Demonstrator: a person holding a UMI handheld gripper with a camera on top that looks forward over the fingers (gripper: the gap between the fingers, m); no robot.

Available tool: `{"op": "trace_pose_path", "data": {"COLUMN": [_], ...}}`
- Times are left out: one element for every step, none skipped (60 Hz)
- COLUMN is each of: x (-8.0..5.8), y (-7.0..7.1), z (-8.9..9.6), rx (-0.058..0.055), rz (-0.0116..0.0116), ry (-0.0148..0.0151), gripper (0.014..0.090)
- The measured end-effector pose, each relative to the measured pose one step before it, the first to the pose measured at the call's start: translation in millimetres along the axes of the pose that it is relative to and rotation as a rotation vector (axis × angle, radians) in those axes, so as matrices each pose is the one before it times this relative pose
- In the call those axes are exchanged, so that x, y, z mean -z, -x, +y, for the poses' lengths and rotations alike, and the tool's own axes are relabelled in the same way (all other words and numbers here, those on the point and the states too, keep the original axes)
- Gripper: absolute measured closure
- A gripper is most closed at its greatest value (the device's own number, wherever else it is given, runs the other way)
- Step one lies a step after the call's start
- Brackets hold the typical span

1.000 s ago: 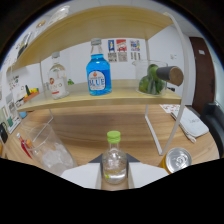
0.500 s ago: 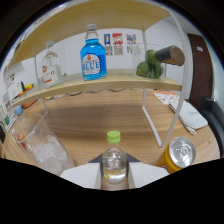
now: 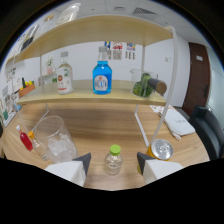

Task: Make me a cup of Vodka Sunrise.

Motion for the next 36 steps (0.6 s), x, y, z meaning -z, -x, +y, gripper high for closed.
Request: {"op": "trace_pose_path", "data": {"x": [4.82, 5.09, 5.57, 5.51, 5.53, 6.17, 6.29, 5.15, 5.72, 5.89, 5.63, 5.27, 5.44, 5.49, 5.33, 5.4, 4.68, 4.74, 4.66, 4.48, 4.29, 4.16, 3.91, 3.57, 3.24, 2.69, 2.59, 2.69, 2.6, 2.03, 1.95, 1.95, 1.65, 1.78, 1.12, 1.2], "y": [0.3, -0.02, 0.12, 0.03, 0.03, -0.25, 1.11, 0.49, 0.98, 1.58, 1.88, 1.65, 1.97, 2.14, 2.38, 2.81, 3.1, 3.46, 3.71, 4.25, 3.97, 3.99, 4.28, 4.38, 4.22, 4.19, 3.93, 3.9, 3.94, 3.5, 3.05, 2.71, 2.82, 2.9, 2.61, 2.22], "z": [-3.38, -3.4, -3.24, -3.6, -3.83, -4.17, -3.34, -3.4, -2.84, -2.05, -2.03, -2.19, -2.07, -1.98, -0.89, -1.08, -1.18, -1.29, -1.28, -0.74, -0.33, -0.25, -0.36, -0.1, 0.17, 0.57, 0.45, 0.7, 0.53, 0.48, 0.55, 0.11, -0.27, -0.17, 0.22, 0.32], "rx": [0.0034, 0.0023, 0.0017, 0.0019, 0.0018, 0.0015, 0.0006, 0.0002, -0.0002, 0.0003, 0.0005, -0.0004, -0.001, -0.0014, -0.001, -0.0005, -0.0018, -0.003, -0.0024, -0.0013, 0.0002, 0.0001, -0.0004, -0.0007, 0.0001, 0.0008, 0.0009, -0.0005, -0.0007, 0.0005, 0.0011, 0.001, -0.0001, 0.0001, 0.0014, 0.0027], "rz": [0.00284, 0.00334, 0.00342, 0.00362, 0.00421, 0.00384, 0.00463, 0.00144, 0.00157, 0.00062, 0.00033, 0.00105, 0.00098, 0.00081, 0.00113, 0.00058, -0.00014, -0.00093, -0.00297, -0.00347, -0.00277, -0.00226, -0.00228, -0.00327, -0.00307, -0.0012, -0.00167, -0.00179, -0.00182, -0.00165, -0.00068, 0.0001, 0.0, -0.00061, -0.00179, -0.00007], "ry": [-0.00777, -0.00565, -0.00432, -0.00418, -0.00521, -0.00462, -0.00543, -0.00319, -0.00102, 0.00084, 0.00245, 0.00153, 0.00111, 0.0015, 0.0015, 0.00347, 0.00343, 0.00221, 0.00194, 0.00247, 0.00266, 0.0026, 0.00201, 0.00256, 0.00308, 0.00339, 0.00454, 0.0041, 0.00403, 0.00352, 0.00325, 0.00177, -0.00024, -0.00055, -0.00015, 0.00182], "gripper": [0.0182, 0.0186, 0.0184, 0.0181, 0.0182, 0.0181, 0.0181, 0.0181, 0.0184, 0.0181, 0.0182, 0.0182, 0.018, 0.0181, 0.0182, 0.0184, 0.0182, 0.0182, 0.0181, 0.0182, 0.0183, 0.0184, 0.0184, 0.0183, 0.0183, 0.0183, 0.0184, 0.0184, 0.0183, 0.0181, 0.0181, 0.0184, 0.0182, 0.0184, 0.0184, 0.0184]}}
